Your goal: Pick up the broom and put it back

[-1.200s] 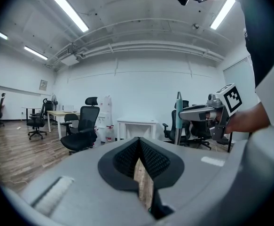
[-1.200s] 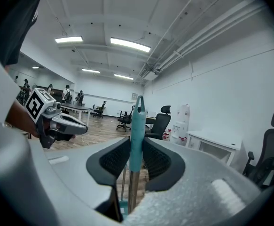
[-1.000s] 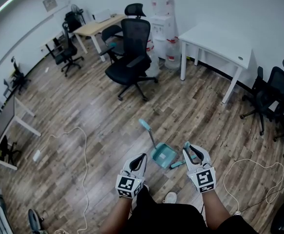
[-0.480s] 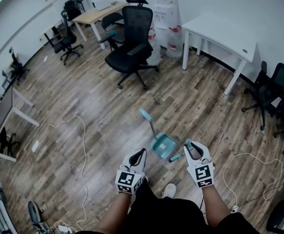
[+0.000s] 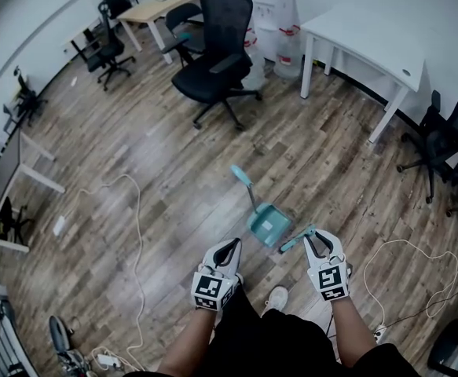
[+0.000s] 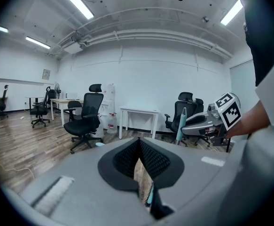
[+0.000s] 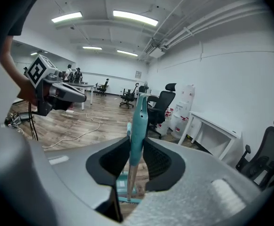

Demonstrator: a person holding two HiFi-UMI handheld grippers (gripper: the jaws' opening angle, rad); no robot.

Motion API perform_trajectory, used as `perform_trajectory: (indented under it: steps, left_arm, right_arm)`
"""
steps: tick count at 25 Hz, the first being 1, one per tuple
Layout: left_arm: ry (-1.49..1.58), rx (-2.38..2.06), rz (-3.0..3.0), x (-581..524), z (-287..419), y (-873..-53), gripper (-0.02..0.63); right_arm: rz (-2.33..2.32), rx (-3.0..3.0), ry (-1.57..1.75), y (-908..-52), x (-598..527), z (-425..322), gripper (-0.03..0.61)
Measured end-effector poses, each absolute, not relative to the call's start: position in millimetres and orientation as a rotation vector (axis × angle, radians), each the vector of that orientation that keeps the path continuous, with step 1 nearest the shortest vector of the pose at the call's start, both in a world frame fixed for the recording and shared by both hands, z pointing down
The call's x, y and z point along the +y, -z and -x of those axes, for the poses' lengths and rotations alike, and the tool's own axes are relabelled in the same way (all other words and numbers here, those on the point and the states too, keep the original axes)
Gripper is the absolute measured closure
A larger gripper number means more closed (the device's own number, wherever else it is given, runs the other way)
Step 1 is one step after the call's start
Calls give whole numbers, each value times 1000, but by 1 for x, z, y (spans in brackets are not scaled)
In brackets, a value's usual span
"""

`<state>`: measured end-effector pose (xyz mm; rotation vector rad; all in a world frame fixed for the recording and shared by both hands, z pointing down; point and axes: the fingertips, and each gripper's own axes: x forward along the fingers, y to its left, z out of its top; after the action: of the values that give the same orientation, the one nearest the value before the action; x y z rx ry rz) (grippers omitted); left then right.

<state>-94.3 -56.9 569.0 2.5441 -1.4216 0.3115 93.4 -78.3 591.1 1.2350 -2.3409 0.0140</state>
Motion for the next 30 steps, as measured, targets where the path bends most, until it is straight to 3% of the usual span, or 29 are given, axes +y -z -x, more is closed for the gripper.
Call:
perform_trajectory:
  steps: [30]
  left_arm:
    - [-398, -1402, -2343, -55, 116, -639, 594]
  right_arm:
    - [-974, -2151, -112, -736, -91, -59, 485]
